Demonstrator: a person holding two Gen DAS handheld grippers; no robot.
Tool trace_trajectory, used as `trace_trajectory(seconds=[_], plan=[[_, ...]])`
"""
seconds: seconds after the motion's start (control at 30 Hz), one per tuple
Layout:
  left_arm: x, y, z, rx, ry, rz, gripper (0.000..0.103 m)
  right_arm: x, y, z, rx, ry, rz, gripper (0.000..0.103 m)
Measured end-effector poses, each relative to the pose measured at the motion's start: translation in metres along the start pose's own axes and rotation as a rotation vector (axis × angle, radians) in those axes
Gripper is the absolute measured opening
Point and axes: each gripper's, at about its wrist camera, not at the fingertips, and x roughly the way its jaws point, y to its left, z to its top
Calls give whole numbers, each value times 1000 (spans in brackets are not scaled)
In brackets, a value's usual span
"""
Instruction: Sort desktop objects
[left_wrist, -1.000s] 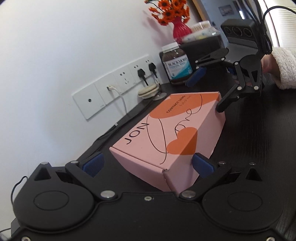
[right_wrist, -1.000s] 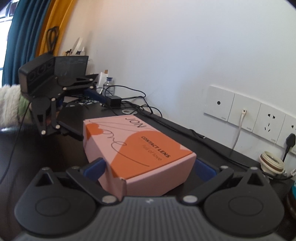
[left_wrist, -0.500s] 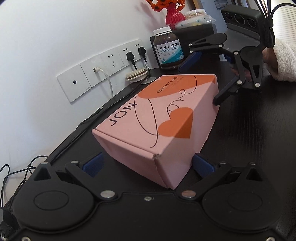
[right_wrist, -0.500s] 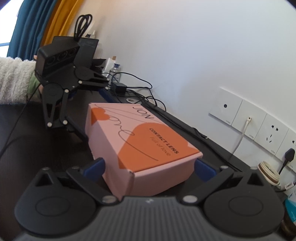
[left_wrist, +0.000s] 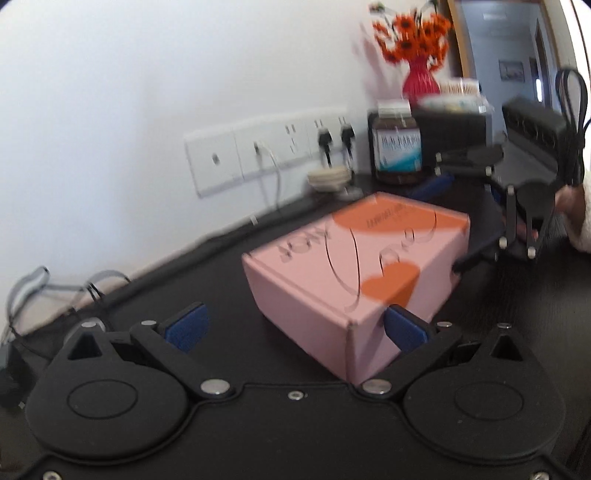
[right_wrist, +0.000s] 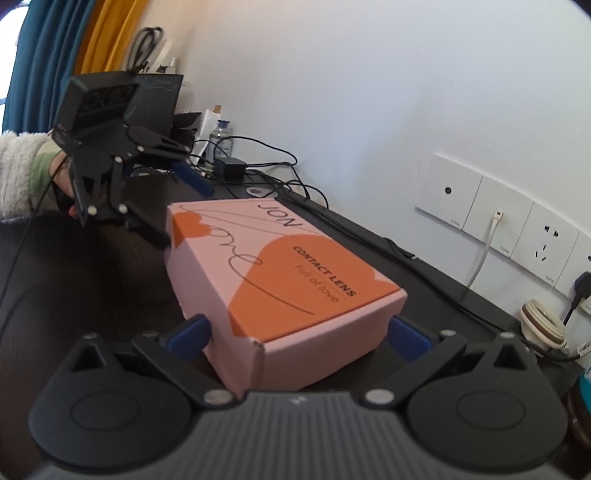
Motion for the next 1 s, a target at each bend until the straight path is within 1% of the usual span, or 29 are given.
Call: trace_trajectory(seconds=[0.1,0.17,0.2,0.23,0.3,0.33,0.43,0.47,0.53,0.57,0.63,0.77,0.83,0.9,1.0], plan=[[-2,5,9,-86,-91,43,103,1,2,1,2,2,-7,102],[4,9,17,-178,-124,31,103,2,3,1,4,5,-9,102],[10,11,22,-224,-124,16,103,3,4,1,5,6,-9,102],[18,12,26,-270,-108,19,103,3,4,1,7,6,-9,102],[33,13,30,-378,-68,55,103,3,3,1,17,9,-5,102],[37,13,29,-437,-65,50,103,3,2,1,23,11,-2,102],[43,14,21,-589,-88,-36,103,6,-3,2,71,31,-6,102],[46,14,21,-609,-82,-47,103,7,-6,2,96,39,-7,102],[50,15,20,-620,-74,-20,103,10,-8,3,129,52,-15,102],[53,16,18,-635,-74,-21,103,11,-6,3,130,56,-21,102],[56,20,11,-676,-74,-35,103,13,0,4,104,67,-37,102],[59,22,2,-705,-68,-63,103,15,9,7,65,62,-67,102],[60,20,2,-706,-65,-62,103,16,16,10,53,49,-101,100],[60,17,3,-690,-60,-48,103,18,22,13,41,53,-140,101],[60,15,3,-684,-57,-37,103,19,26,13,35,55,-170,99]])
